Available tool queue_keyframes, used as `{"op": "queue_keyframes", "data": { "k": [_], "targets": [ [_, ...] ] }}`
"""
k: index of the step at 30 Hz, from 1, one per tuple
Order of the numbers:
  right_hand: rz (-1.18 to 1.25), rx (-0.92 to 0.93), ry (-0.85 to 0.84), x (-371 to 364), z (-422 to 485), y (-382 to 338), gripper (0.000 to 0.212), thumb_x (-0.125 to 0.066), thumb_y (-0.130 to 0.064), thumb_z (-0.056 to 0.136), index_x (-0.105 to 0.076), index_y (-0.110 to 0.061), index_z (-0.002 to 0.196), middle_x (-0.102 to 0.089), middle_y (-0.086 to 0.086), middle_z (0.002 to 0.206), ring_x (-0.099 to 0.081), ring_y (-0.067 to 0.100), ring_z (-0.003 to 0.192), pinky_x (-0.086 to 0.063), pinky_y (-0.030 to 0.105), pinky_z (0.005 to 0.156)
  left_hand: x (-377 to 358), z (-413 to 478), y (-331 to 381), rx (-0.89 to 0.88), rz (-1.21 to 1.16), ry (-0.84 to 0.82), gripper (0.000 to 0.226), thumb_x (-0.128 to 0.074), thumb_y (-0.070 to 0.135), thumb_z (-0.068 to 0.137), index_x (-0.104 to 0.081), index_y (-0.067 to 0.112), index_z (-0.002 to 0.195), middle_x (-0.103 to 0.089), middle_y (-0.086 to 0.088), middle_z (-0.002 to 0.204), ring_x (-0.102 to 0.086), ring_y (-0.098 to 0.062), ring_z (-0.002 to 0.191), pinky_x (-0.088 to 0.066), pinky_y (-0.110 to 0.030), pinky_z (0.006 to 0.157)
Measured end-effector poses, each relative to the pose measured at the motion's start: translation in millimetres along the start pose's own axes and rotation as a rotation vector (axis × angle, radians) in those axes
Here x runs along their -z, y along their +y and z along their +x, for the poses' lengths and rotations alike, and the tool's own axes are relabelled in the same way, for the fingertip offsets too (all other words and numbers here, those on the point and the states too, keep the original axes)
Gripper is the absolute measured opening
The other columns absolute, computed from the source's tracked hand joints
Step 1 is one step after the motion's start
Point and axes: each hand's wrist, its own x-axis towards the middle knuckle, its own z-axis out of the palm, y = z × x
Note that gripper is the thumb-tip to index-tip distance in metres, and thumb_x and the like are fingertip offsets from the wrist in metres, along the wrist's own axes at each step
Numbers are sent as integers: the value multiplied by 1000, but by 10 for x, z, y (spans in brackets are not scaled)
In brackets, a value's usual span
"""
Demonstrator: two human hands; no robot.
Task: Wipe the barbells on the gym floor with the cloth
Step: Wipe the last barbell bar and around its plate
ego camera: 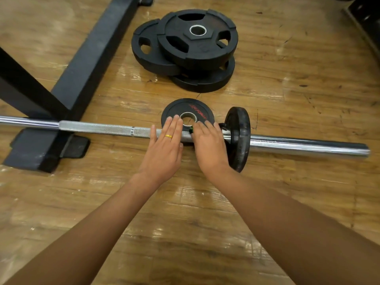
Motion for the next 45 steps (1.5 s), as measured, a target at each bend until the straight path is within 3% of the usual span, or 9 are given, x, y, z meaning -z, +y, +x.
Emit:
{"op": "queue_keyframes", "data": {
  "k": [3,9,13,18,22,29,35,38,45],
  "targets": [
    [41,31,-63,112,14,34,55,-35,-33,109,-22,-10,157,-26,8,164,-12,24,154,3,42,125,-62,-26,18,-40,-60,-49,62,-31,15,105,-7,11,161,-6,-2,169,4,-13,155,7,-46,124],
    [122,190,-265,505,-216,134,69,-41,-26,107,1,-8,160,1,8,169,9,20,155,7,36,125,-166,-25,83,-33,-161,-23,60,-35,14,106,-10,11,161,-12,-4,169,4,-10,154,5,-42,125],
    [163,314,-216,945,-367,318,67,-42,-21,105,-6,-10,160,-8,6,168,0,15,155,5,29,124,-132,32,241,-21,-256,29,58,-33,18,107,-13,10,161,-13,-6,168,-4,-18,156,-1,-43,126],
    [2,272,-80,1267,-499,1136,61,-41,-26,105,-18,-9,159,-20,9,165,-10,17,153,-1,32,124,-94,202,482,-192,-74,-43,57,-28,29,109,-13,10,160,-11,-8,168,-6,-21,156,-4,-43,126],
    [-63,142,-137,1025,-525,1593,61,-23,-37,107,-15,-9,160,-16,11,166,-7,22,155,-3,37,124,-90,431,587,-253,160,-156,61,-22,37,108,-8,8,160,-15,-14,167,-10,-30,155,-9,-47,126],
    [-15,187,-226,422,-268,1499,63,-29,-35,104,-15,-10,160,-13,12,167,-4,28,155,-5,48,126,-71,496,727,-260,306,-261,82,-27,59,102,-12,1,158,-24,-17,164,-24,-33,151,-12,-55,124],
    [-25,161,-172,321,-434,1399,71,-31,-37,103,-1,-7,160,2,13,168,11,25,154,7,39,125,-193,327,477,-310,331,-176,72,-42,14,102,0,7,160,-4,-12,169,-3,-27,156,-7,-48,126],
    [-40,178,-161,324,-454,1419,74,-30,-41,103,3,-6,160,6,14,168,17,23,153,12,38,123,-184,257,335,-305,248,-149,74,-42,6,99,0,9,160,-1,-10,169,4,-26,156,-3,-45,126],
    [-26,156,-146,249,-494,1391,77,-32,-49,104,2,-9,160,6,10,168,13,21,154,7,39,125,-215,363,526,-305,325,-154,74,-37,50,103,-17,5,159,-25,-13,164,-20,-29,153,-12,-55,124]
  ]
}}
